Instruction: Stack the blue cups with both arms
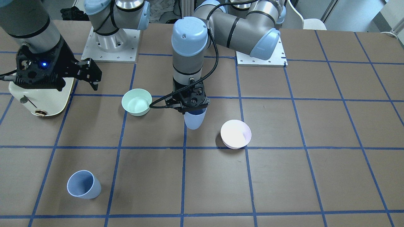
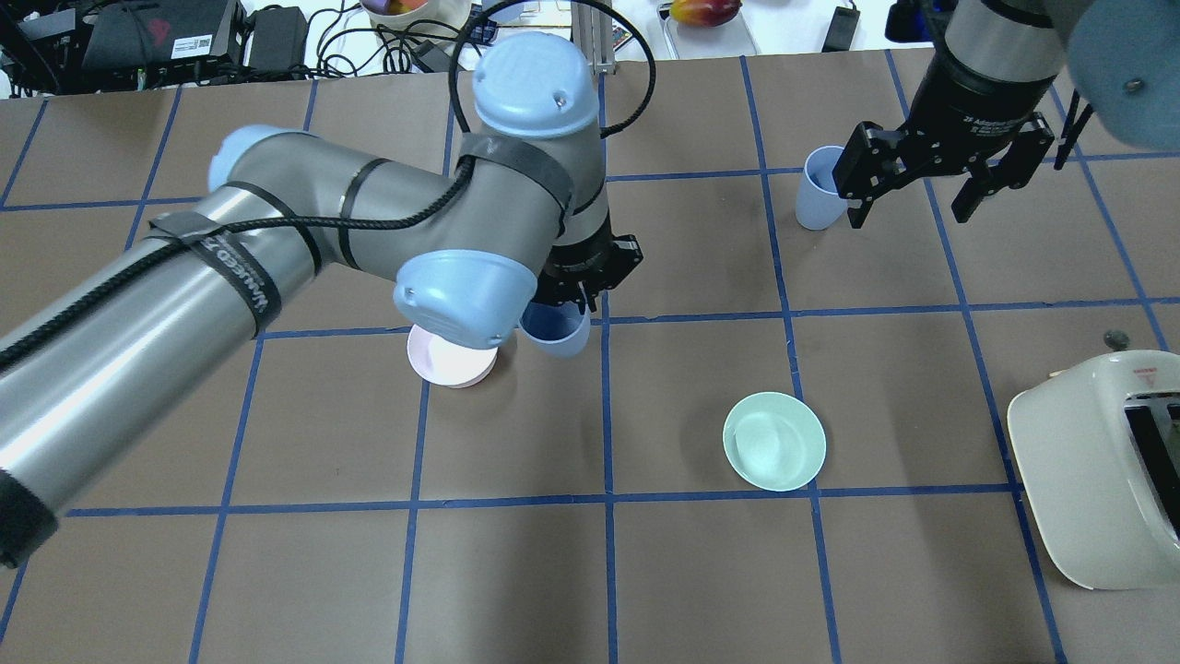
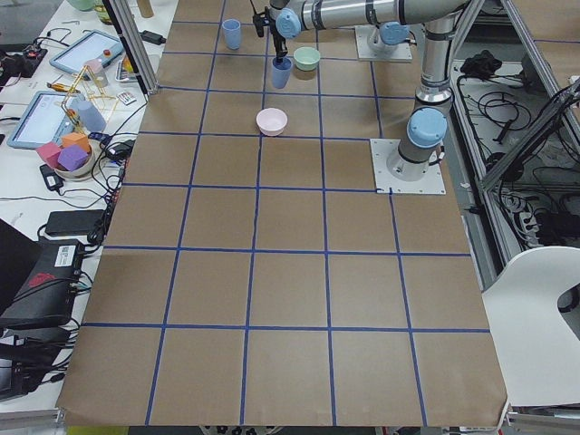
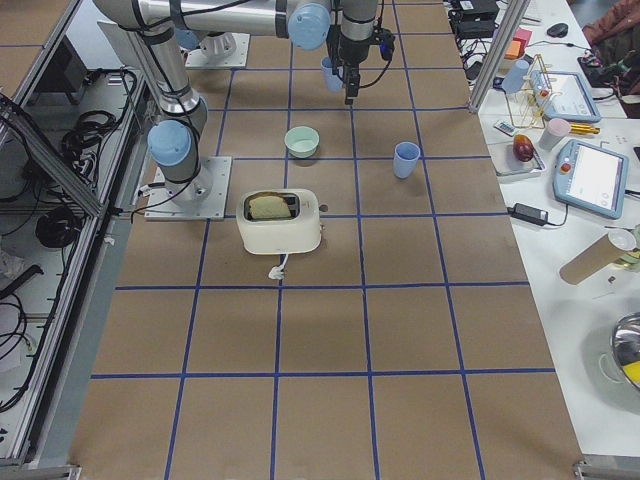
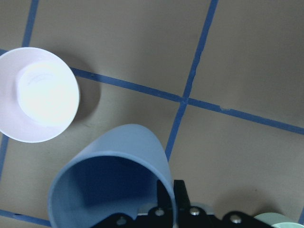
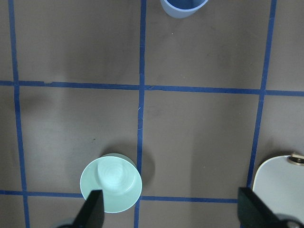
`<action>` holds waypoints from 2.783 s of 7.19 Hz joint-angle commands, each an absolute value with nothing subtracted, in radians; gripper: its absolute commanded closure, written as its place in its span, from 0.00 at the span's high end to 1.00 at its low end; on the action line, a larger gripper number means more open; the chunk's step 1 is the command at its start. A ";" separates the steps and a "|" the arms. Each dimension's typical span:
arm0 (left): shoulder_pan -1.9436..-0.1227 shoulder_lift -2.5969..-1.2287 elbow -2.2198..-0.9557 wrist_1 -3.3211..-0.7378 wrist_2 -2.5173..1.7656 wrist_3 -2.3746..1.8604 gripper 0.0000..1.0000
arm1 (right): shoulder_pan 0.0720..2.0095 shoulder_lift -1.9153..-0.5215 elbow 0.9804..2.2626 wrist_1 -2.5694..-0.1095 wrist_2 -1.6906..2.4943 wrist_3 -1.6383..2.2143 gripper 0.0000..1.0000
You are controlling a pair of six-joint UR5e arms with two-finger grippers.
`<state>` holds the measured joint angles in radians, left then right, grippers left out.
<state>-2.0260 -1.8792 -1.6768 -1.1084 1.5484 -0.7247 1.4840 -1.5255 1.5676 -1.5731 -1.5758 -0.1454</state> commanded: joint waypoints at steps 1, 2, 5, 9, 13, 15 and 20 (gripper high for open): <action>-2.077 -1.936 -1.683 -1.063 1.546 -0.744 0.00 | 1.465 -1.450 1.562 -1.600 -1.589 -0.172 1.00; -2.083 -1.953 -1.686 -1.077 1.551 -0.744 0.00 | 1.439 -1.422 1.568 -1.688 -1.626 -0.175 1.00; -2.085 -1.974 -1.692 -1.065 1.552 -0.746 0.00 | 1.431 -1.313 1.555 -1.851 -1.626 -0.176 1.00; -2.069 -1.956 -1.678 -1.066 1.563 -0.669 1.00 | 1.431 -1.168 1.513 -2.054 -1.618 -0.241 1.00; -1.846 -1.838 -1.432 -1.407 1.557 -0.347 1.00 | 1.430 -1.028 1.361 -2.054 -1.615 -0.227 1.00; -1.734 -1.763 -1.422 -1.434 1.520 -0.096 1.00 | 1.428 -1.009 1.371 -2.054 -1.617 -0.227 1.00; -1.681 -1.582 -1.541 -1.463 1.551 0.061 1.00 | 1.422 -0.966 1.385 -1.991 -1.618 -0.227 0.81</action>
<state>-1.6915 -1.6274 -1.4895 -1.4671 1.5346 0.0470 1.4223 -0.9756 1.3844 -1.9985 -1.6197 -0.2260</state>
